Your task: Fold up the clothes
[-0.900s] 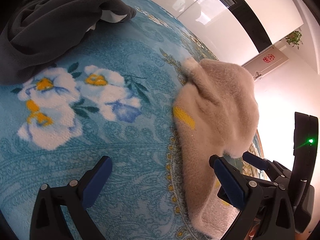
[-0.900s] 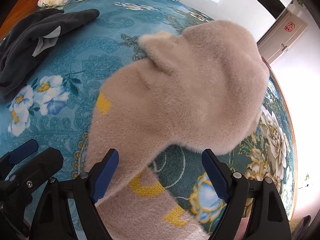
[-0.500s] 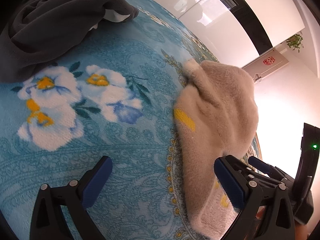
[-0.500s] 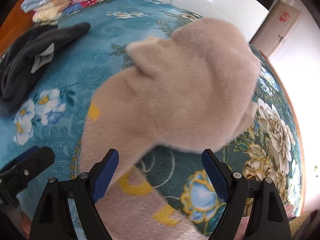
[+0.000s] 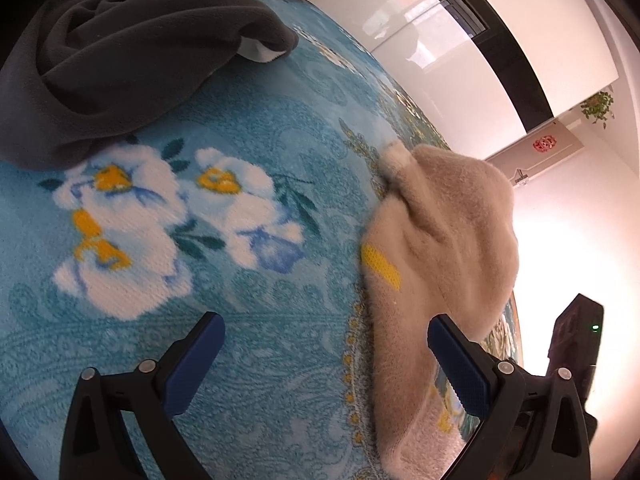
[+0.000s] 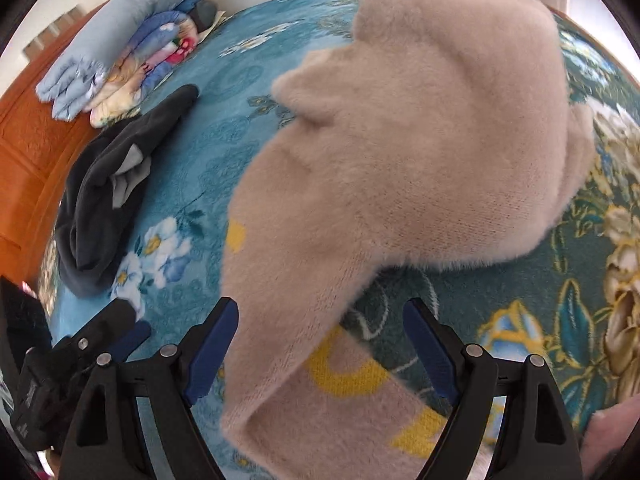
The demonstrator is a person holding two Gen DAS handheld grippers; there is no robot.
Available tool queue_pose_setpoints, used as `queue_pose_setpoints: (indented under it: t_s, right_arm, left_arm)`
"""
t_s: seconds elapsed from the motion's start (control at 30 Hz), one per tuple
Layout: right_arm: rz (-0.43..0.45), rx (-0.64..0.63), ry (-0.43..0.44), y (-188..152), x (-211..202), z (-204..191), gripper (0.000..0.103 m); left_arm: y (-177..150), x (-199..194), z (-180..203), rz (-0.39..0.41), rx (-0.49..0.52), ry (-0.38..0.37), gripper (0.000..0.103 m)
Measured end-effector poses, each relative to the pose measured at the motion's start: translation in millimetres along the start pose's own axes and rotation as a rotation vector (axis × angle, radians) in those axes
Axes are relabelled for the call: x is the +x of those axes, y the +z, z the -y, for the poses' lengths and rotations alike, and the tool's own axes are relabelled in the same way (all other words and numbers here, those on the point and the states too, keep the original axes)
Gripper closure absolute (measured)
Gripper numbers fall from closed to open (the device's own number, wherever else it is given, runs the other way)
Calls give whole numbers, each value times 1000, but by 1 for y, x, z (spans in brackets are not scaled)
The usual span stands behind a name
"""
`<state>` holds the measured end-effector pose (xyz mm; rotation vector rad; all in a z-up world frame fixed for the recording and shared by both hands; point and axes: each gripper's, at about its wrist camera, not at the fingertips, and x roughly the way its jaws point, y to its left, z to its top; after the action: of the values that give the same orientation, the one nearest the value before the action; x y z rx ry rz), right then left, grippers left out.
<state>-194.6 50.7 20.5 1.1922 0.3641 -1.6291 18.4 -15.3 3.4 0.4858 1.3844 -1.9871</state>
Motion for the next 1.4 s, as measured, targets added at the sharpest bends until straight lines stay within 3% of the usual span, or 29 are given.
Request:
queue_pose_setpoints:
  t_s: [0.27, 0.37, 0.47, 0.5, 0.6, 0.73, 0.93, 1.07, 1.2, 1.33, 1.4]
  right_arm:
    - [110, 219, 123, 33, 17, 32, 39]
    - [77, 324, 147, 47, 26, 44, 56]
    - [59, 430, 224, 57, 25, 55, 66]
    - [62, 417, 230, 61, 18, 51, 76]
    - [107, 358, 275, 70, -13, 37, 85]
    - [175, 221, 339, 96, -67, 6, 88]
    - [261, 26, 456, 107, -166, -55, 89]
    - [280, -65, 521, 92, -218, -95, 89]
    - [297, -121, 593, 74, -258, -123, 89]
    - [313, -177, 648, 45, -297, -159, 89]
    - [336, -207, 692, 27, -323, -173, 89]
  left_arm:
    - [5, 2, -7, 11, -28, 3, 0]
    - [5, 3, -8, 12, -25, 0, 0]
    - [5, 3, -11, 14, -18, -6, 0]
    - [5, 3, -11, 15, -16, -12, 0]
    - [8, -5, -12, 31, -31, -66, 0]
    - [10, -35, -13, 100, -46, -207, 0]
    - [7, -106, -14, 207, -25, -256, 0]
    - [-3, -153, -35, 239, -96, -241, 0]
    - [-9, -202, -71, 284, -277, -293, 0]
    - [-16, -239, -90, 231, -352, -304, 0]
    - [-18, -250, -93, 154, -383, -322, 0]
